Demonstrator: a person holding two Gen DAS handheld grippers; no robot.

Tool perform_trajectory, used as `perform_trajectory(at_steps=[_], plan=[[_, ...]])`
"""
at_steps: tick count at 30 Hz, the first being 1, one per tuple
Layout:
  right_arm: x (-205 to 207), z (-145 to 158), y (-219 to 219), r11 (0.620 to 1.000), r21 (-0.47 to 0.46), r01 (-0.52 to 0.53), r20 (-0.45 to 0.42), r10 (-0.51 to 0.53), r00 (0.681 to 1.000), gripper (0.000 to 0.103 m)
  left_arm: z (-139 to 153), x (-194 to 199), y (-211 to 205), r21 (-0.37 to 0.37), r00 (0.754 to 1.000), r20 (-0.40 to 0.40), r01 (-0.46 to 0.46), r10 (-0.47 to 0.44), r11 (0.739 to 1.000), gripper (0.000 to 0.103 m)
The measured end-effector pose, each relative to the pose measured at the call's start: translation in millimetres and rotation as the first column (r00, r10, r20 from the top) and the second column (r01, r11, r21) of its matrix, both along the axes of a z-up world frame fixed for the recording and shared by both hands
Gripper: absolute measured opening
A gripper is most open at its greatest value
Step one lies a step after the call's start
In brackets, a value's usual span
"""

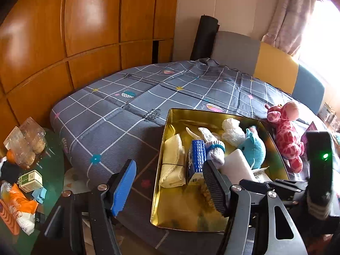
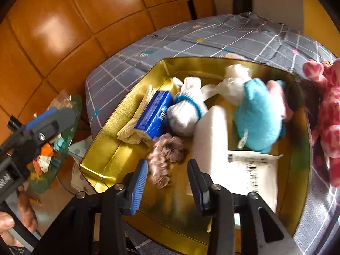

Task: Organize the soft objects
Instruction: 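Carry the brown satin scrunchie into the gold tray and open the right gripper, then move both grippers from the tray to the red sock and pink towel roll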

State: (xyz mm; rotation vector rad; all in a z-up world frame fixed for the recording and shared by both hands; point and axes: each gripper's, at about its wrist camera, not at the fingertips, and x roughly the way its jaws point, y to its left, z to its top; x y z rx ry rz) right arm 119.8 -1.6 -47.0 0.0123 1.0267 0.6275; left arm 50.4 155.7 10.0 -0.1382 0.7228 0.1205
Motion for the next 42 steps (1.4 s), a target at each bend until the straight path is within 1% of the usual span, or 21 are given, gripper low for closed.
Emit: perform_trajectory(at_steps=[5,12,21,27,30,33,37,42], plan=[[-7,12,-18,0.999,0.022,0.043,0.047,-0.044,0.998,0.039,2,-1,-6,0.006,1.000,0.005,0.013,-0.013,1.000,0.066],[-17,26,-45,0.991,0.013,0.131,0.100,-0.131,0.986,0.039,4,-4,-19,0.021,0.999,0.012,0.048,-0.048,0.999,0.066],[-36,42,-82,0.974,-0.040,0.222,0.193,-0.211,0.958,0.039,8,-5,-45,0.039,0.993,0.011,0.118,-0.119,0.992,0.069],[-48,51,-127,0.955,-0.055,0.293,0.226,-0.274,0.935,0.039,12,-5,-73,0.075,0.980,0.010,0.198,-0.199,0.977,0.069],[-53,54,-158,0.934,-0.059,0.351,0.231,-0.330,0.915,0.039,15,-4,-88,0.090,0.971,0.011,0.237,-0.239,0.967,0.069],[-59,57,-193,0.906,-0.058,0.420,0.232,-0.397,0.888,0.039,18,-3,-106,0.103,0.959,0.010,0.281,-0.283,0.954,0.069],[-70,60,-241,0.855,-0.061,0.514,0.236,-0.489,0.840,0.039,19,-2,-131,0.112,0.940,0.005,0.340,-0.342,0.934,0.069],[-86,65,-296,0.787,-0.051,0.615,0.233,-0.589,0.774,0.039,21,-3,-166,0.128,0.908,0.000,0.415,-0.418,0.901,0.069]])
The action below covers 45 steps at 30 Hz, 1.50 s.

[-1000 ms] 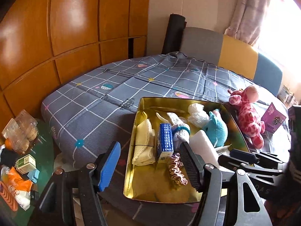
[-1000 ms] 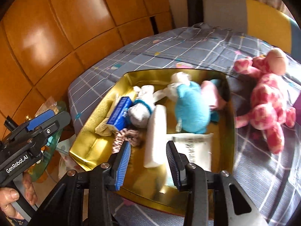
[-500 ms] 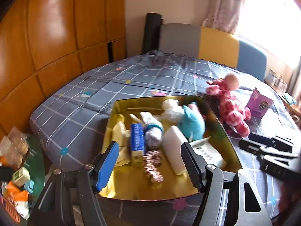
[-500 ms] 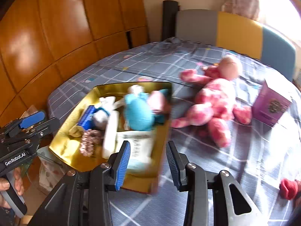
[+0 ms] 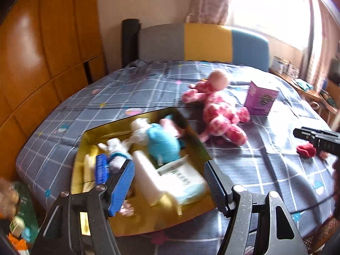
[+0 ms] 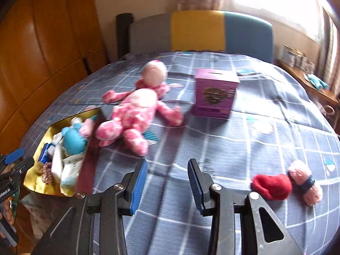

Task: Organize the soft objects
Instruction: 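Move both grippers from the tray to the red sock and pink towel roll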

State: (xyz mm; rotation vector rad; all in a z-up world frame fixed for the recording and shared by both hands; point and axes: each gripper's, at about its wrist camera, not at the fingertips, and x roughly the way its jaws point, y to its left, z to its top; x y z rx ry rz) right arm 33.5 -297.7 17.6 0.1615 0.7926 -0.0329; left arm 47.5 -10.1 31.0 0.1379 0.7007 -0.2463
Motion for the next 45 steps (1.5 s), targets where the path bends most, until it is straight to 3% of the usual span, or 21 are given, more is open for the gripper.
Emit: perform_trajectory(at_steps=[16,31,45], plan=[[-65,3,-105,0.967,0.009,0.255,-0.008,-0.255,0.967,0.039,-7,-8,-78,0.044,0.983,-0.022,0.183,-0.182,0.982,0.069],[-111,-4,-166,0.891,0.106,0.441,-0.011,-0.443,0.897,0.040,-15,-15,-122,0.059,0.956,-0.057,0.290,-0.287,0.955,0.069],[-122,-24,-188,0.832,0.253,0.493,-0.064,-0.494,0.867,0.040,-23,-16,-158,0.075,0.930,-0.082,0.363,-0.357,0.929,0.069]])
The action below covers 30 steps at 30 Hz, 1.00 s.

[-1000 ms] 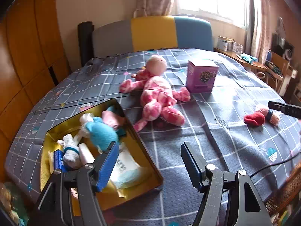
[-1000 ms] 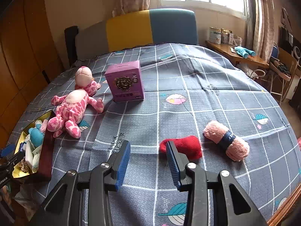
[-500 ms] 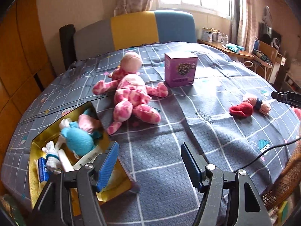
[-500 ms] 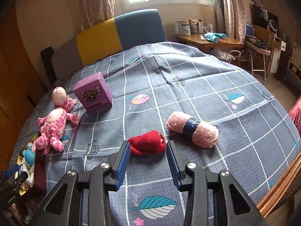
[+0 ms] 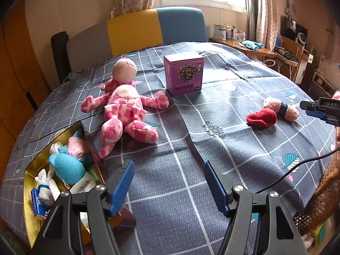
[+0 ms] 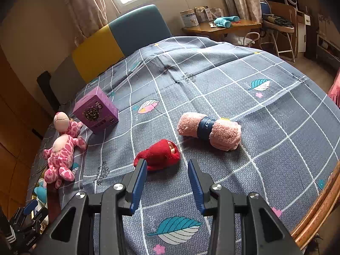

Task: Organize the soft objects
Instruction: 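Move both grippers from the tray to the red sock and pink towel roll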

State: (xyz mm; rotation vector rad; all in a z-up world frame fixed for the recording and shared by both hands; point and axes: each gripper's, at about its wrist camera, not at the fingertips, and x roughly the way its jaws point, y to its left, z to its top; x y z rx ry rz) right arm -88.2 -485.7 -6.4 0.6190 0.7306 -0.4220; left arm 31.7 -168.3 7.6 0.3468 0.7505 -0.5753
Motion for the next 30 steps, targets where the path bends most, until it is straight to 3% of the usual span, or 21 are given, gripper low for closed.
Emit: perform_trajectory(at_steps=[19,24,30], plan=[[-6,-2,-8,0.998,0.059,0.010,0.053,-0.013,0.999,0.040,-4,4,-63,0.017,0.992,-0.013,0.128,-0.127,0.992,0.069],[-10,0,-9,0.998,0.065,0.017,0.084,-0.022,0.996,0.040,-10,7,-99,0.016,0.976,-0.052,0.210,-0.209,0.977,0.069],[-19,-2,-18,0.992,0.119,0.051,0.129,-0.066,0.989,0.040,-20,3,-145,0.011,0.939,-0.100,0.331,-0.328,0.944,0.073]])
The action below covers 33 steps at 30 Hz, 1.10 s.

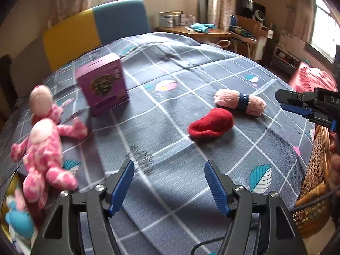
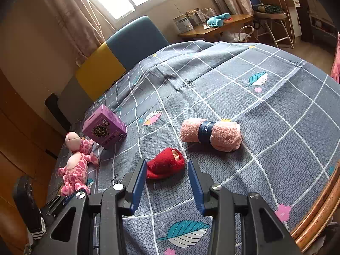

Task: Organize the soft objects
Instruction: 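Move both grippers from the tray to the red sock and pink towel roll, then grasp the red fuzzy sock with the left gripper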

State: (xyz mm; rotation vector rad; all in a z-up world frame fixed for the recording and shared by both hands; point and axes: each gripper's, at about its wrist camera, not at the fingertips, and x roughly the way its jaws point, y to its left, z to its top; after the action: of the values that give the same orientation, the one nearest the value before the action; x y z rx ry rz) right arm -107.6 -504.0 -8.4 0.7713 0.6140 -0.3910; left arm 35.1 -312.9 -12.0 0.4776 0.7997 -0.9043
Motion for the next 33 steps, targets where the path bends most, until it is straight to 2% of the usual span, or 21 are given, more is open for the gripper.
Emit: perform_trajectory(at_steps=[4,8,12,18,19,20,21,22,23,24,29,33], plan=[[-4,-6,-7,0.998,0.062,0.012,0.011,-0.013,1.000,0.040,-4,-3,-36,-0.002,0.995,0.003,0.097,-0.097,0.995,0.080],[-6,-9,-11,0.995,0.097,0.017,0.020,-0.019,1.000,0.040,-12,-3,-72,0.032,0.976,0.014,0.215,-0.216,0.976,0.080],[-6,-11,-12,0.993,0.116,0.015,0.018,-0.017,1.000,0.040,-28,6,-106,0.061,0.960,-0.031,0.279,-0.277,0.958,0.083],[-6,-14,-14,0.990,0.139,0.015,0.010,-0.017,1.000,0.040,-54,17,-138,0.075,0.948,-0.085,0.313,-0.306,0.947,0.082],[-6,-14,-14,0.990,0.141,0.015,0.009,-0.016,1.000,0.040,-57,18,-142,0.078,0.947,-0.093,0.315,-0.307,0.946,0.076],[-5,-14,-14,0.990,0.142,0.014,0.008,-0.015,1.000,0.040,-60,19,-145,0.075,0.945,-0.109,0.318,-0.309,0.945,0.066],[-5,-15,-14,0.990,0.143,0.015,0.004,-0.016,1.000,0.040,-63,20,-146,0.062,0.938,-0.141,0.327,-0.316,0.943,0.043],[-5,-15,-14,0.990,0.143,0.017,0.000,-0.017,1.000,0.040,-65,21,-147,0.054,0.935,-0.164,0.328,-0.315,0.943,0.041],[-4,-15,-14,0.990,0.143,0.017,-0.002,-0.017,1.000,0.040,-63,20,-143,0.033,0.940,-0.152,0.314,-0.306,0.949,0.037],[-4,-15,-14,0.990,0.143,0.016,-0.005,-0.015,1.000,0.040,-61,21,-140,0.009,0.939,-0.160,0.309,-0.303,0.951,0.029],[6,-19,-15,0.985,0.170,-0.031,-0.053,0.041,0.998,0.040,-42,26,-97,-0.094,0.946,-0.217,0.227,-0.243,0.969,0.027],[32,-11,-23,0.985,0.094,-0.145,-0.150,0.158,0.976,0.040,-37,26,-44,-0.121,0.952,-0.246,0.154,-0.180,0.981,0.027]])
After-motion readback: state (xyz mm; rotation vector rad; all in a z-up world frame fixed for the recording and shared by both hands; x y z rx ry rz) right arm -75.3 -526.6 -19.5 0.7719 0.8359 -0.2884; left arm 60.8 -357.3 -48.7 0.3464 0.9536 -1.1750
